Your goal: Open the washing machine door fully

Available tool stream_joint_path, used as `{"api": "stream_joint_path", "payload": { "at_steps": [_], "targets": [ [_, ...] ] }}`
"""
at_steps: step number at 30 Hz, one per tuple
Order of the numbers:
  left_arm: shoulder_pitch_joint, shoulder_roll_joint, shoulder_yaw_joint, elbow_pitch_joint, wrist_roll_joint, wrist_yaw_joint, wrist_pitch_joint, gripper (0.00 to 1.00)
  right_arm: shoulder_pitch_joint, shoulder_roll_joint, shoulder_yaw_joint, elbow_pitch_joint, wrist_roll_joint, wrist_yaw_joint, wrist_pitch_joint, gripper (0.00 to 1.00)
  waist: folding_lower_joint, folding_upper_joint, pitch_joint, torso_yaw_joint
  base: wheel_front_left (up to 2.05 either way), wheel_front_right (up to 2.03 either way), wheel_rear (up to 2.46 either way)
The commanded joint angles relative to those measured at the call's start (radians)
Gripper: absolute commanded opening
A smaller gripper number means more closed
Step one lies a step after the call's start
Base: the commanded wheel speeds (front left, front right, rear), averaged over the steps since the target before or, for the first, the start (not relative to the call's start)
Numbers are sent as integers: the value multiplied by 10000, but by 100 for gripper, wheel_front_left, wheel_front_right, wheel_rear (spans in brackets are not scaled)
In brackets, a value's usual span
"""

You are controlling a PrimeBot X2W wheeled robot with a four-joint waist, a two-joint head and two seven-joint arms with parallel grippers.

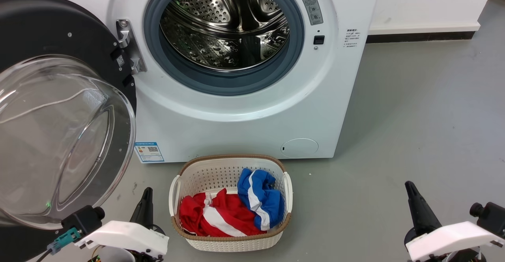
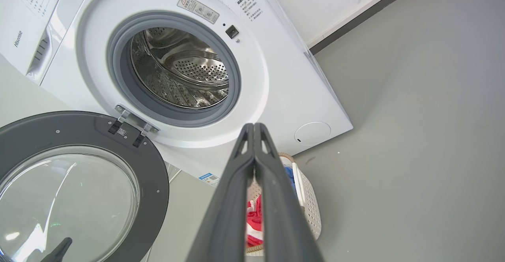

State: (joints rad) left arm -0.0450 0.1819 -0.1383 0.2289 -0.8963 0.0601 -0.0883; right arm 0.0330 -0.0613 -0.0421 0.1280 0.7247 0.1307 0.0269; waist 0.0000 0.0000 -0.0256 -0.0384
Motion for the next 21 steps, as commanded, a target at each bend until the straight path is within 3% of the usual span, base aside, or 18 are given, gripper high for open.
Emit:
{"api": "stream_joint_path", "payload": {
  "at_steps": [1, 21],
  "targets": [
    [-285, 29, 135, -96, -177, -78, 48, 0, -340, 5, -42, -98, 252, 1, 6, 0, 0, 0, 2, 3, 0, 0, 0],
    [-413, -375, 846, -29, -2267, -636, 637, 0, -698, 39, -251, 276, 2828, 1, 266, 0, 0, 0, 65, 87, 0, 0, 0]
  ]
}}
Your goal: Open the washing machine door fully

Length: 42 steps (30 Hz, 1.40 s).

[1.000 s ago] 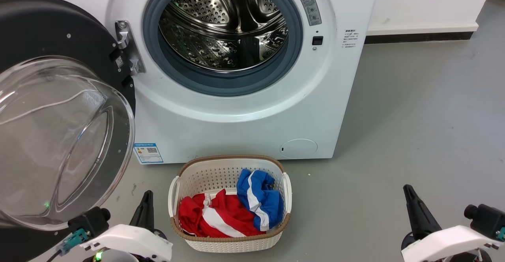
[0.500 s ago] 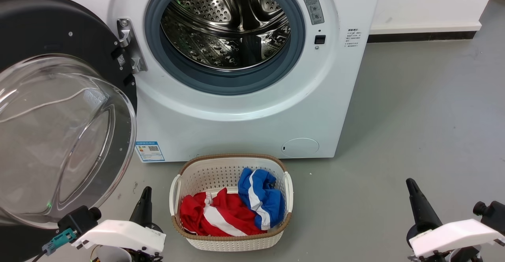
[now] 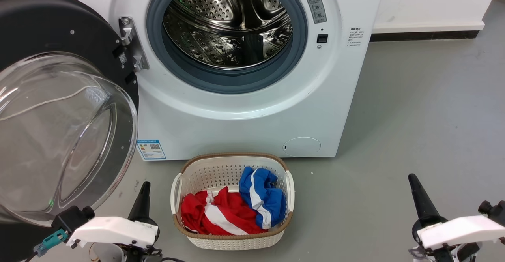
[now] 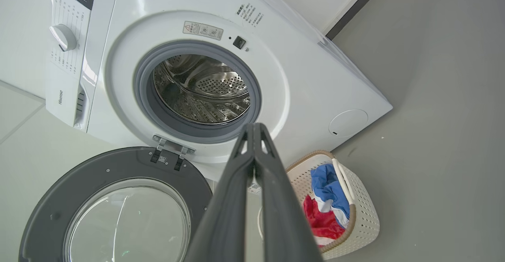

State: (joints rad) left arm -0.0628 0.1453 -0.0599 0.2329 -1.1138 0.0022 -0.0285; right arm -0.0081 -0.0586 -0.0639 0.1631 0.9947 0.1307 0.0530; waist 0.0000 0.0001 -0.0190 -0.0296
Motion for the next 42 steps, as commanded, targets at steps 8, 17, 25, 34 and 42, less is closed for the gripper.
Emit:
{"api": "stream_joint_path", "payload": {
  "at_steps": [8, 17, 25, 34, 42],
  "targets": [
    [-284, -142, 317, -42, -820, -246, 249, 0, -399, 25, -105, 63, 1015, 1, 97, 0, 0, -1, 25, 34, 0, 0, 0],
    [-342, -290, 586, -14, -1572, -453, 457, 0, -507, 39, -181, 195, 1956, 1, 191, 0, 0, -1, 53, 72, 0, 0, 0],
    [-386, -419, 801, 11, -2197, -619, 635, 0, -630, 50, -242, 313, 2717, 1, 277, 0, 0, -1, 79, 106, 0, 0, 0],
    [-396, -532, 1021, 39, -2849, -797, 827, 0, -732, 62, -312, 439, 3526, 1, 358, 0, 0, -1, 107, 144, 0, 0, 0],
    [-435, -648, 1218, 61, -3387, -946, 977, 0, -837, 71, -363, 529, 4192, 1, 424, 0, 0, -1, 133, 178, 0, 0, 0]
  ]
}}
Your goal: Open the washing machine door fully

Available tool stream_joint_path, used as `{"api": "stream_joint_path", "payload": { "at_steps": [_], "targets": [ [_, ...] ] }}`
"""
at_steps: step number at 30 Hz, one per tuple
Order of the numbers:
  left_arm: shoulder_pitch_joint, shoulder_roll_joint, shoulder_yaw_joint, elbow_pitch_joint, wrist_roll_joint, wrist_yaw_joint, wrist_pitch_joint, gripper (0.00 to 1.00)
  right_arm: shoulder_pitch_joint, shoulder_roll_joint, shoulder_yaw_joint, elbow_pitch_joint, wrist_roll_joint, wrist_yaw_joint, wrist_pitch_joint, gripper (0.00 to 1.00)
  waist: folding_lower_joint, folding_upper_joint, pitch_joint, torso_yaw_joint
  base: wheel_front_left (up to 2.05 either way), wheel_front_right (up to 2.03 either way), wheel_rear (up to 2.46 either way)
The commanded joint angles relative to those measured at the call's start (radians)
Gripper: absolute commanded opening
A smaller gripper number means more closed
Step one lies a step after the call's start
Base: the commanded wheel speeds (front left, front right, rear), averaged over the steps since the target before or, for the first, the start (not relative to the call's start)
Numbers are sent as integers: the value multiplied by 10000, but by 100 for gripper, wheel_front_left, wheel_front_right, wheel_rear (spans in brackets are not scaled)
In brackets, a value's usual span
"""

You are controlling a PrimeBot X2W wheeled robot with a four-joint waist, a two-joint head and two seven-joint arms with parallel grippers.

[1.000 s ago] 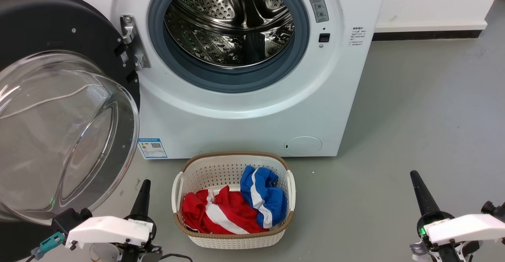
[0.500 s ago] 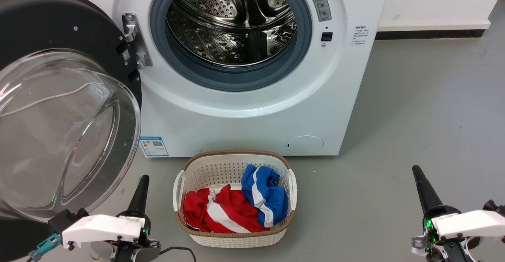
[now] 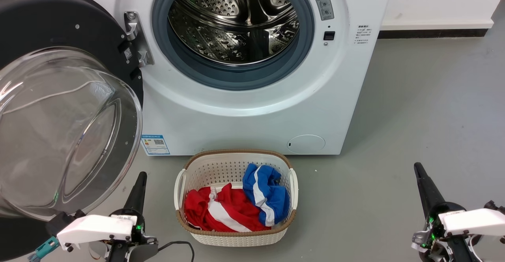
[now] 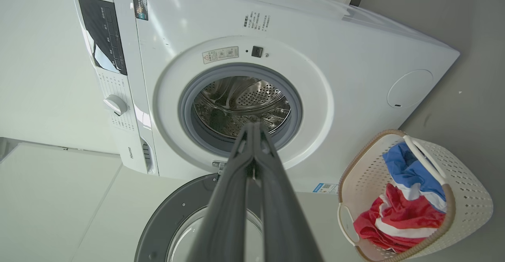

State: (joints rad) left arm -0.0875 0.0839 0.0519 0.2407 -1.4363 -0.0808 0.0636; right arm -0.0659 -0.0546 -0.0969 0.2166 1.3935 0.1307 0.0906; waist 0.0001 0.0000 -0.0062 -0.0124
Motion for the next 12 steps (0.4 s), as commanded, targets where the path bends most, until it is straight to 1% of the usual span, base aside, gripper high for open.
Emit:
{"api": "stream_joint_path", "payload": {
  "at_steps": [1, 12],
  "targets": [
    [-195, -50, 122, -15, -227, -125, 77, 0, -255, 31, -41, 6, 292, 1, 60, 0, -1, 0, 7, 10, 0, 0, 0],
    [-235, -164, 343, 12, -854, -284, 262, 0, -358, 44, -102, 127, 1063, 1, 130, 0, -1, 0, 39, 53, 0, 0, 0]
  ]
}}
